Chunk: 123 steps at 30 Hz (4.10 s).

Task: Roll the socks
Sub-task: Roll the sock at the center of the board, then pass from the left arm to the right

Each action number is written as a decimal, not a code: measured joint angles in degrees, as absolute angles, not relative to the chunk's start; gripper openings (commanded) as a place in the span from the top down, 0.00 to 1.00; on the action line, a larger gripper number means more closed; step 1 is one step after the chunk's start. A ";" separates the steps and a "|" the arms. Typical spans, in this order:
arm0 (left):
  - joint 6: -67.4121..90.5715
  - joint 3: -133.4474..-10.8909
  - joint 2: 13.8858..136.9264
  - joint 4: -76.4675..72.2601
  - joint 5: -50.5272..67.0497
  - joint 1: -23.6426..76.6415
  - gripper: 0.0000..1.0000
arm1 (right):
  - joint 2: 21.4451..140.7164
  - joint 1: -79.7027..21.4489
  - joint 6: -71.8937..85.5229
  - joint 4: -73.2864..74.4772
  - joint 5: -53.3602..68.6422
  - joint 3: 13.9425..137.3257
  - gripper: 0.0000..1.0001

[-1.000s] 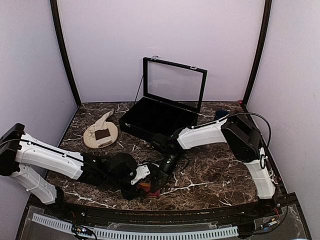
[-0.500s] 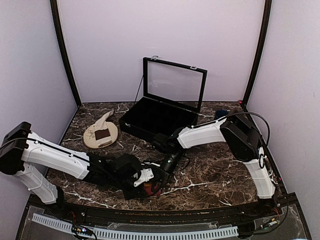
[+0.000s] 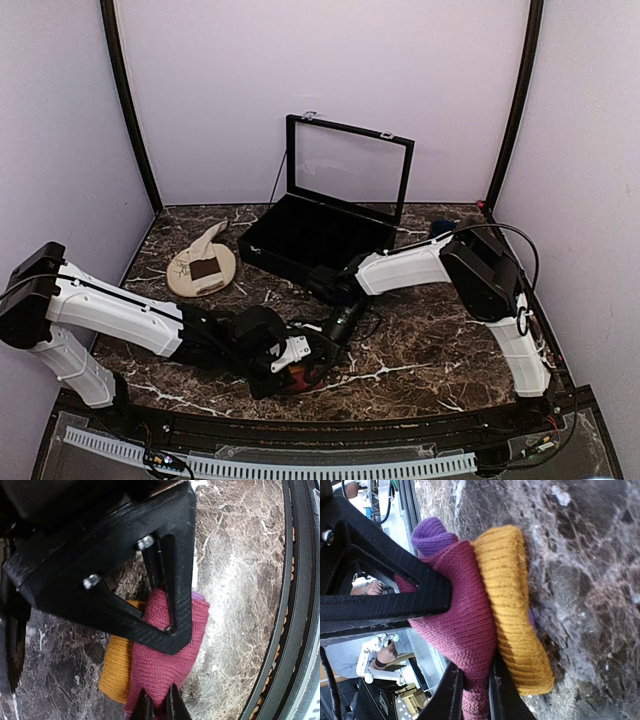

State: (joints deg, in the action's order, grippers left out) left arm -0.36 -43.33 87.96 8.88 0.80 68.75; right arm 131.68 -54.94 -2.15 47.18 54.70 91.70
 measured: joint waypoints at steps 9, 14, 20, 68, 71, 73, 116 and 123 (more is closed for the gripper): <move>4.99 -43.75 89.71 6.04 0.91 68.75 1.00 | 129.69 -52.93 -0.54 43.13 56.42 86.70 0.80; 7.62 -44.34 91.07 4.38 1.39 68.75 1.00 | 127.37 -51.72 0.99 39.70 56.62 82.67 0.77; 10.52 -44.80 92.27 2.66 2.42 68.60 1.00 | 124.44 -50.48 3.46 35.05 56.60 78.24 0.74; 14.09 -44.93 94.54 0.84 19.09 59.96 1.00 | 90.56 -50.96 10.44 11.70 21.30 51.20 0.69; 13.89 -45.52 95.50 0.54 20.84 59.57 1.00 | 87.55 -55.57 7.97 11.25 15.38 50.41 0.67; 13.87 -45.84 96.14 0.34 22.04 59.37 1.00 | 86.43 -58.67 6.15 10.76 11.62 50.19 0.65; 10.37 -47.70 100.88 0.91 37.30 53.39 1.00 | 100.40 -75.83 -20.36 10.74 -9.28 56.18 0.52; 9.41 -47.99 101.25 1.69 38.61 52.80 1.00 | 103.22 -75.88 -21.82 10.94 -9.30 58.33 0.51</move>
State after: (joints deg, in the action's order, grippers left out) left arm 9.41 -47.99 101.25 1.69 38.61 52.80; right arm 103.22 -75.88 -21.82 10.94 -9.30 58.33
